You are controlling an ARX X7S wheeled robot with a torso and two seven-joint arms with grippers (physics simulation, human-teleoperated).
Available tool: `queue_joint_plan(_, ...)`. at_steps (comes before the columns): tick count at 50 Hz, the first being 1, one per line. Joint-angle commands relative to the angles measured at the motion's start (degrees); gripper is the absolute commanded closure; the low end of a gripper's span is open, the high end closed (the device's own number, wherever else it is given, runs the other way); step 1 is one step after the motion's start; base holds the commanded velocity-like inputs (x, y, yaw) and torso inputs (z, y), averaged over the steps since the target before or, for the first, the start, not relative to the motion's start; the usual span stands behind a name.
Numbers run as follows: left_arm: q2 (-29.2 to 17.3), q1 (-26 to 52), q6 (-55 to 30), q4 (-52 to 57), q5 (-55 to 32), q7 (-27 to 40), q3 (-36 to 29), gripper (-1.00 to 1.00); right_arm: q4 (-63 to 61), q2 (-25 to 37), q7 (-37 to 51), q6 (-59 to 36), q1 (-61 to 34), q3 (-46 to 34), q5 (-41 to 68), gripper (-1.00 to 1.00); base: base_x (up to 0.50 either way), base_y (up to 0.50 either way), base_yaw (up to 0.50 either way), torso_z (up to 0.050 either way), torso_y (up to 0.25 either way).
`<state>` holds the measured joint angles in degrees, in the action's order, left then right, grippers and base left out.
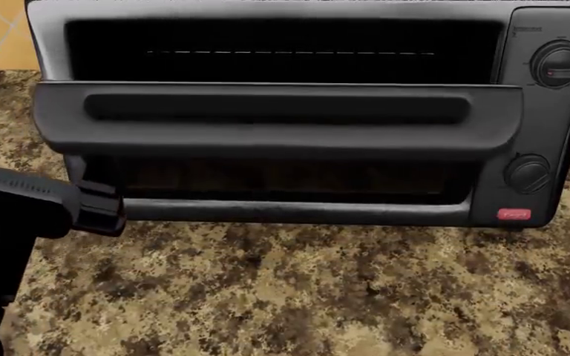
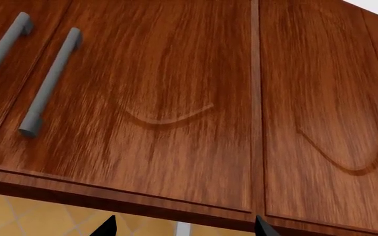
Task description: Close the toaster oven door.
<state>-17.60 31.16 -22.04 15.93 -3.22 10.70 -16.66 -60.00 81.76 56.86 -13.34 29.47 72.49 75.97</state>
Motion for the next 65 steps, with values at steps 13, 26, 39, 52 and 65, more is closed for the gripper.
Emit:
queue_joint_plan(13, 3.8, 7.5, -1.1, -3.8, 3.7, 4.3, -0.7, -1.0, 0.0, -0.5, 0.0, 2.7, 12.5, 10.3, -0.9, -1.0, 0.0, 0.0, 0.0, 0.001, 0.002)
queue_joint_plan(26, 5.1, 11.2, -5.3, -7.6, 4.4, 5.2, -1.5, -1.0, 0.1, -0.2, 0.2, 2.6, 13.1, 11.3, -0.6, -1.0, 0.0, 0.0, 0.0, 0.001, 0.002)
queue_joint_plan(39, 6.7, 15.6, -5.9, -14.1, 6.5, 7.7, -2.9, -1.0, 0.0, -1.3, -0.4, 3.1, 13.6, 11.2, -1.2, -1.0, 0.0, 0.0, 0.0, 0.001, 0.002)
queue_joint_plan(52, 8.3, 17.7, -3.5, -19.9, 7.8, 10.7, -3.8, -1.0, 0.0, -2.2, -1.0, 3.3, 14.3, 11.8, -1.5, -1.0, 0.0, 0.0, 0.0, 0.0, 0.002)
queue_joint_plan(65, 9.4, 20.8, -0.9, -26.9, 8.6, 12.4, -5.0, -1.0, 0.0, -2.8, -1.3, 3.4, 14.2, 11.4, -1.8, -1.0, 0.01, 0.0, 0.0, 0.002, 0.0)
